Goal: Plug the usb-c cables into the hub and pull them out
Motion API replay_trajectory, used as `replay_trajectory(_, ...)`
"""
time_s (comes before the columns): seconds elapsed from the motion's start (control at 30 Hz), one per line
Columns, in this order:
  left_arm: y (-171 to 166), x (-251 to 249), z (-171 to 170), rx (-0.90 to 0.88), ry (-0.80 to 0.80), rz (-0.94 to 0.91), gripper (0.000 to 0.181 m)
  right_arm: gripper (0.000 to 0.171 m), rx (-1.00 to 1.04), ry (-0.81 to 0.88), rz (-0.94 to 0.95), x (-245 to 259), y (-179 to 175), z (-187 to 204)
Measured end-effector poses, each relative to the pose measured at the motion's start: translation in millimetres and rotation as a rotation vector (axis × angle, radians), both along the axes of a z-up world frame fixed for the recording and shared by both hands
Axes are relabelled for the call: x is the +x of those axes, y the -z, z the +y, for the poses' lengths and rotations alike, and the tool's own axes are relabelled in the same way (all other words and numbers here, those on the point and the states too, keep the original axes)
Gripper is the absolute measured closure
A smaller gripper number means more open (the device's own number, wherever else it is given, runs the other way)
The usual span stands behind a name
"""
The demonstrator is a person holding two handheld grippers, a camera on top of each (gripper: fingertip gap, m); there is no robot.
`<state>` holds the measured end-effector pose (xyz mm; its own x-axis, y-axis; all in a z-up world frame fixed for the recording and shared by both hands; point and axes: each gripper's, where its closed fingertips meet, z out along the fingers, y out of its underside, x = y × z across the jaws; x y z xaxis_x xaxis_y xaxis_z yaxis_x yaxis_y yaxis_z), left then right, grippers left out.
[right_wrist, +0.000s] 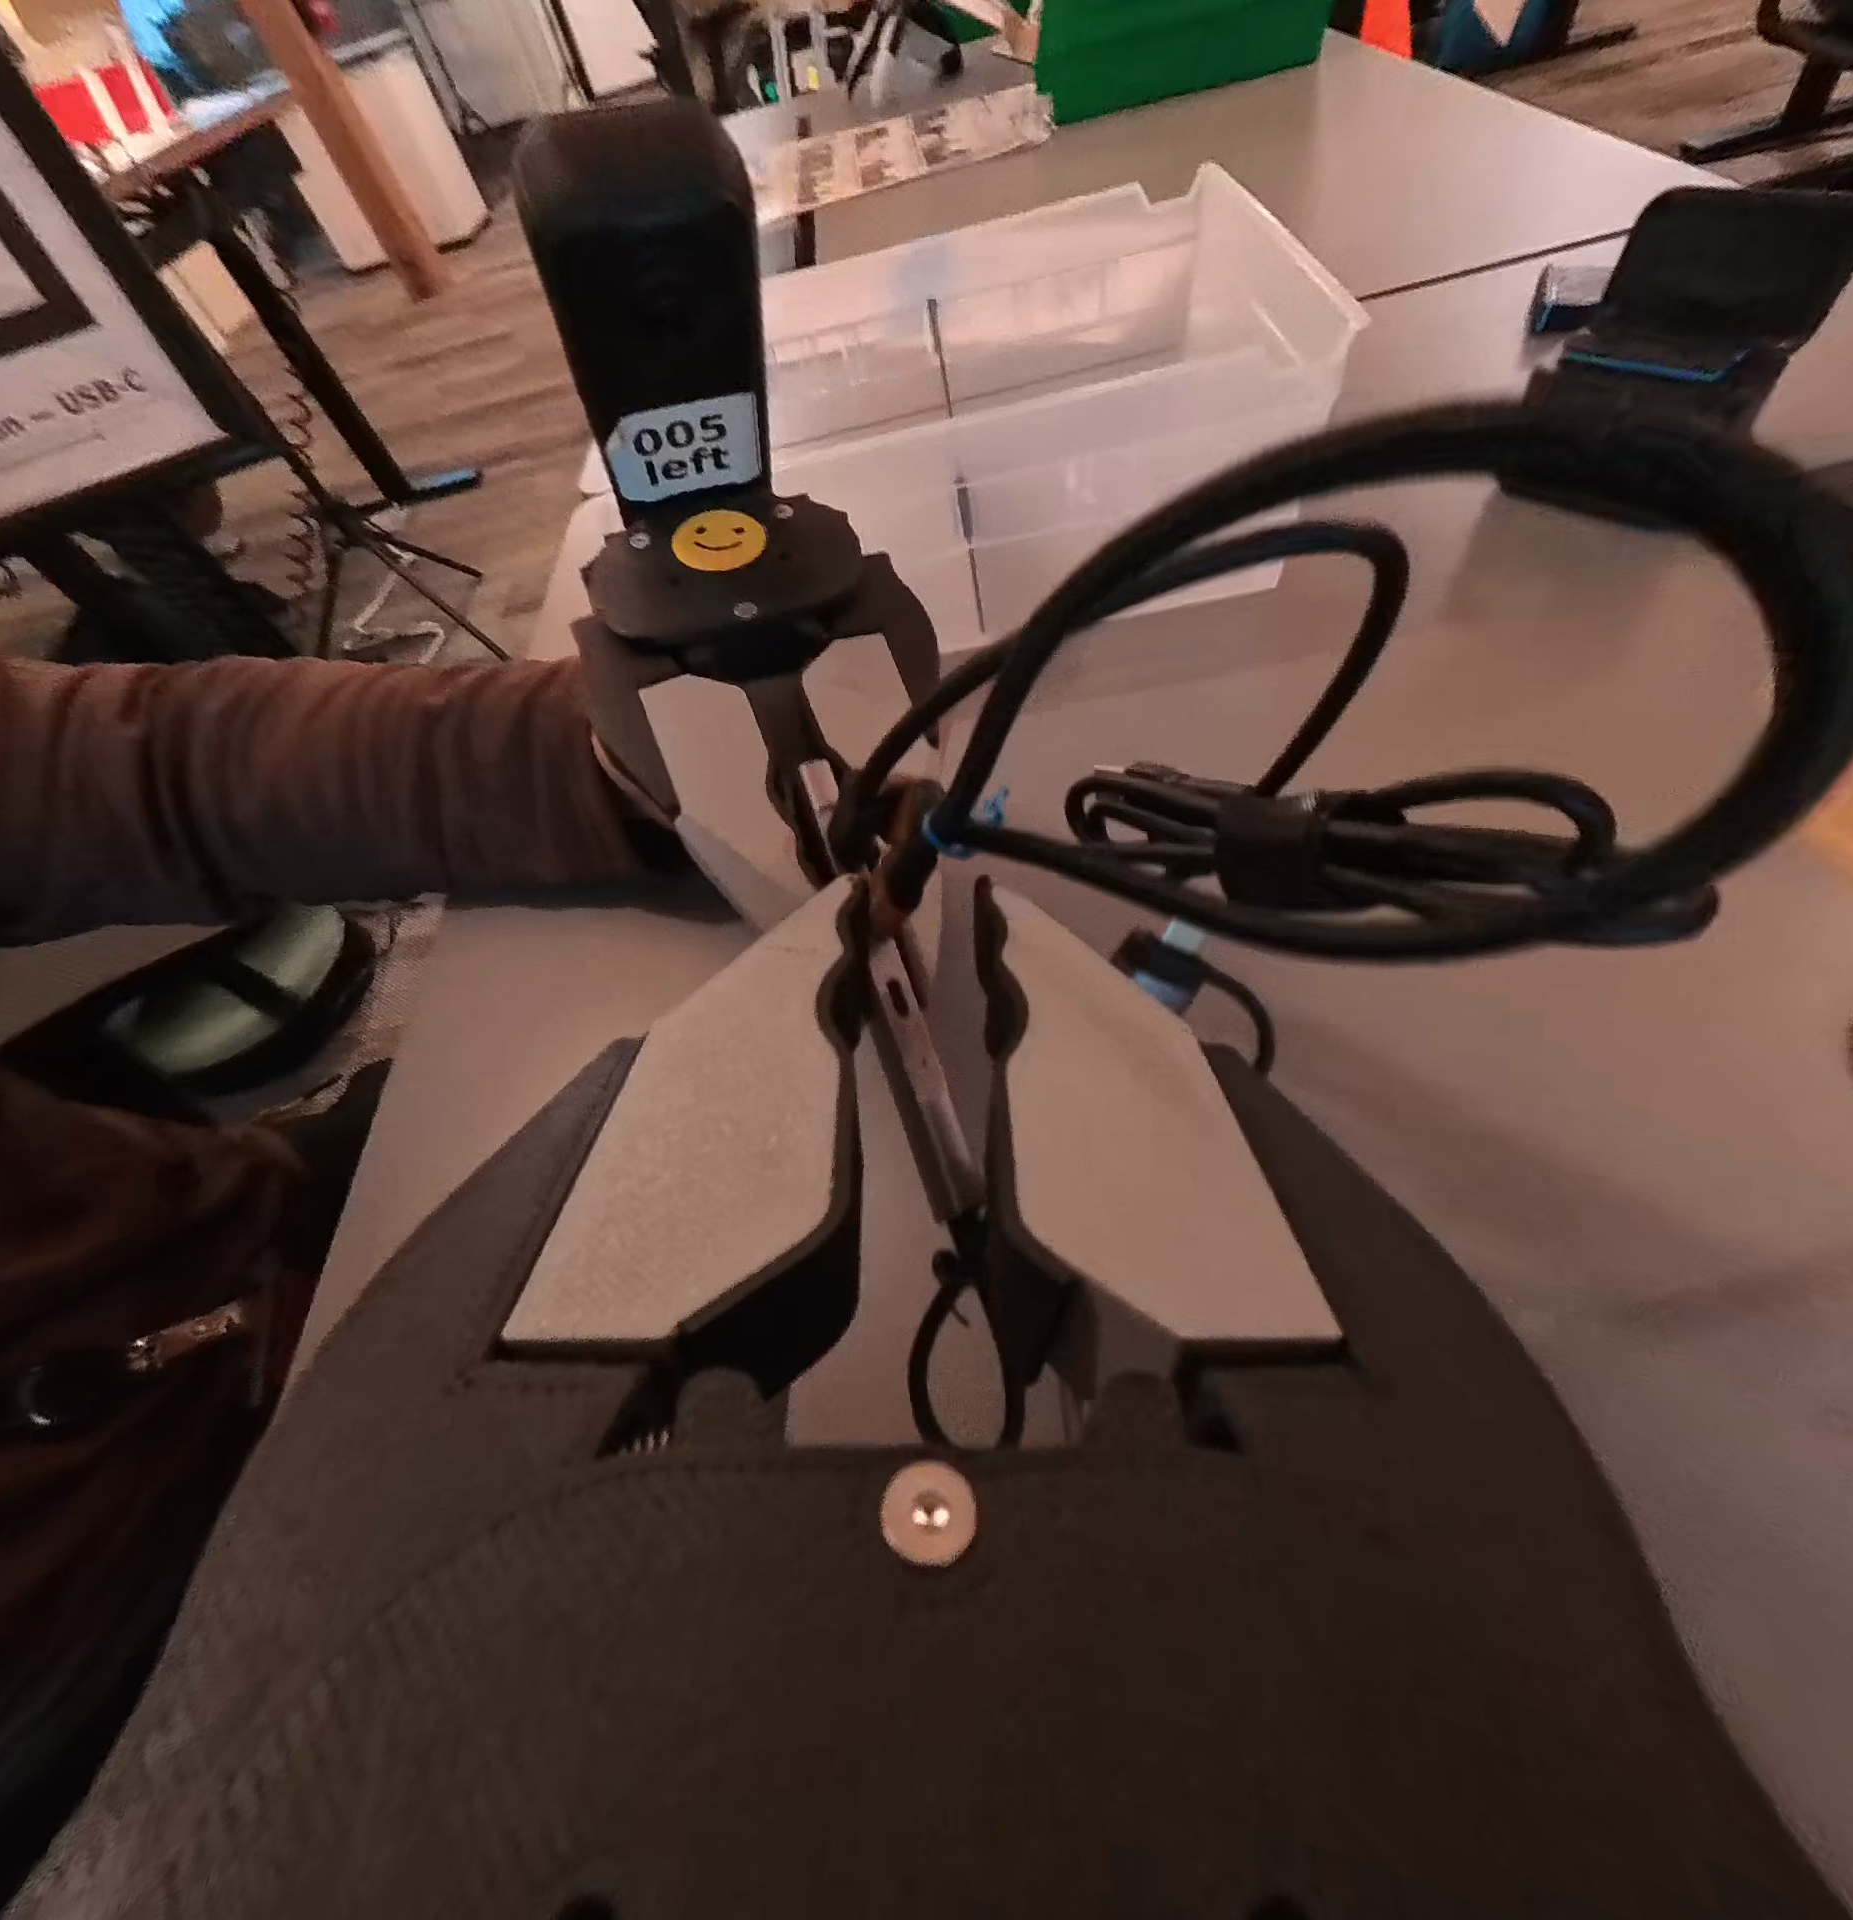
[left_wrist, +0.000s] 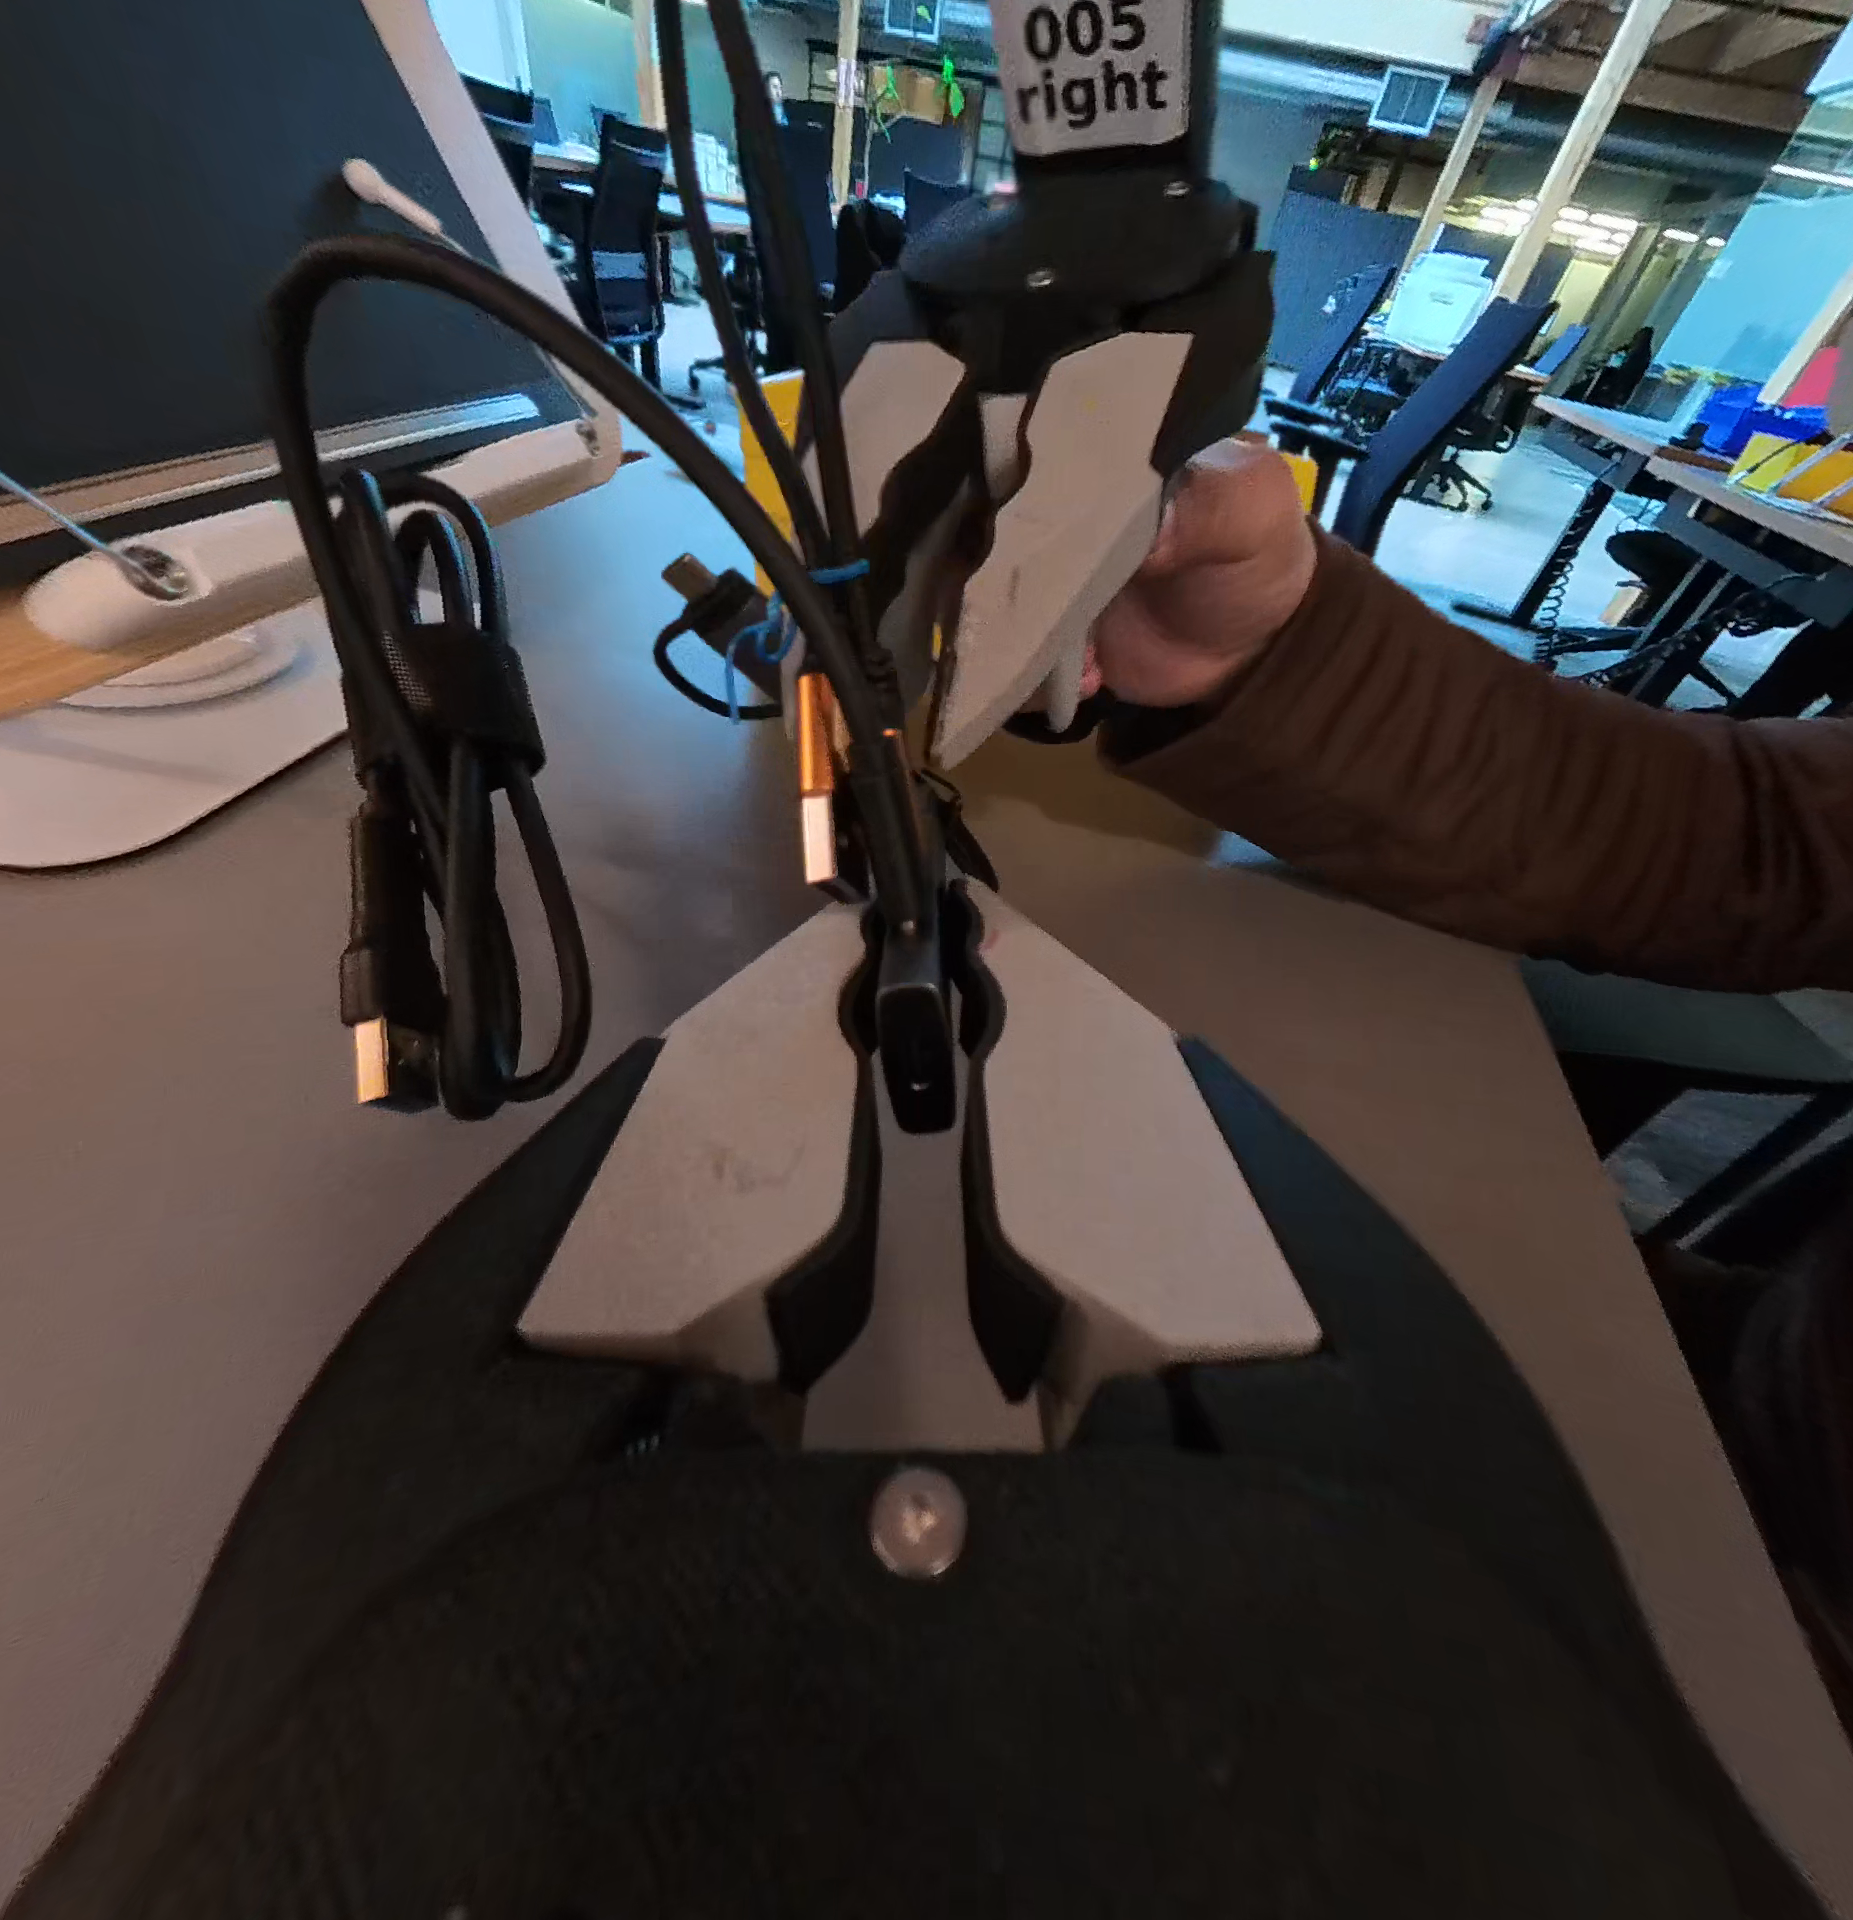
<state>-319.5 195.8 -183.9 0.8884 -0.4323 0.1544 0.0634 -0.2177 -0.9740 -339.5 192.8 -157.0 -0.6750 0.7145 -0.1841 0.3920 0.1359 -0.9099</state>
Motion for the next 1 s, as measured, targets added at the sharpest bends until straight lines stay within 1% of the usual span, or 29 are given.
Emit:
replay_trajectory(0.1, 2.4, 3.4, 0.8, -0.011, 0.008, 0.014, 0.174, 0.162, -0.029, -0.033, -0.005, 0.8, 1.2, -5.6)
replay_trajectory(0.2, 3.3, 3.6, 0.8, -0.017, 0.009, 0.015, 0.174, 0.166, -0.037, -0.077, -0.026, 5.2, 4.1, -9.4)
replay_trajectory(0.27, 2.2, 2.4, 1.6, -0.018, 0.002, -0.005, 0.174, 0.167, -0.014, -0.07, 0.0, 4.5, 1.1, -7.3)
replay_trajectory(0.3, 3.4, 0.4, 1.5, -0.033, -0.002, -0.022, 0.174, 0.168, -0.027, -0.007, 0.045, -1.5, -6.9, -0.3)
replay_trajectory(0.33, 5.6, 1.7, -0.8, -0.053, 0.018, -0.032, 0.174, 0.168, -0.07, 0.06, 0.106, -6.1, -20.7, 10.4)
replay_trajectory(0.37, 6.2, 1.8, -2.2, -0.057, 0.022, -0.03, 0.174, 0.168, -0.135, 0.091, 0.15, -5.1, -35.5, 20.4)
replay_trajectory(0.43, 6.1, 2.1, -3.1, -0.056, 0.024, -0.027, 0.174, 0.167, -0.265, 0.099, 0.215, 5.0, -60.8, 37.7)
replay_trajectory(0.5, 5.9, 2.3, -1.1, -0.051, 0.017, -0.021, 0.174, 0.168, -0.297, 0.095, 0.239, 14.2, -70.4, 48.7)
replay_trajectory(0.57, 4.2, -0.5, 1.9, -0.038, -0.007, -0.024, 0.174, 0.168, -0.203, 0.166, 0.262, 12.2, -68.2, 57.0)
replay_trajectory(0.63, 2.6, -6.9, 4.2, -0.028, -0.042, -0.031, 0.174, 0.168, -0.114, 0.221, 0.288, 9.8, -69.2, 56.4)
replay_trajectory(0.8, -3.0, -25.9, 4.2, 0.007, -0.115, -0.045, 0.17, 0.168, 0.034, 0.362, 0.375, 11.4, -85.1, 59.2)
replay_trajectory(0.87, -5.1, -32.4, 2.8, 0.017, -0.136, -0.064, 0.168, 0.167, 0.079, 0.42, 0.427, 24.9, -96.4, 62.4)
replay_trajectory(0.93, -7.0, -36.5, 0.8, 0.024, -0.145, -0.084, 0.169, 0.168, 0.119, 0.459, 0.482, 53.3, -114.3, 61.4)
replay_trajectory(1.0, -5.0, -36.8, -1.3, 0.021, -0.149, -0.022, 0.172, 0.168, 0.213, 0.517, 0.466, 85.3, -124.5, 70.1)
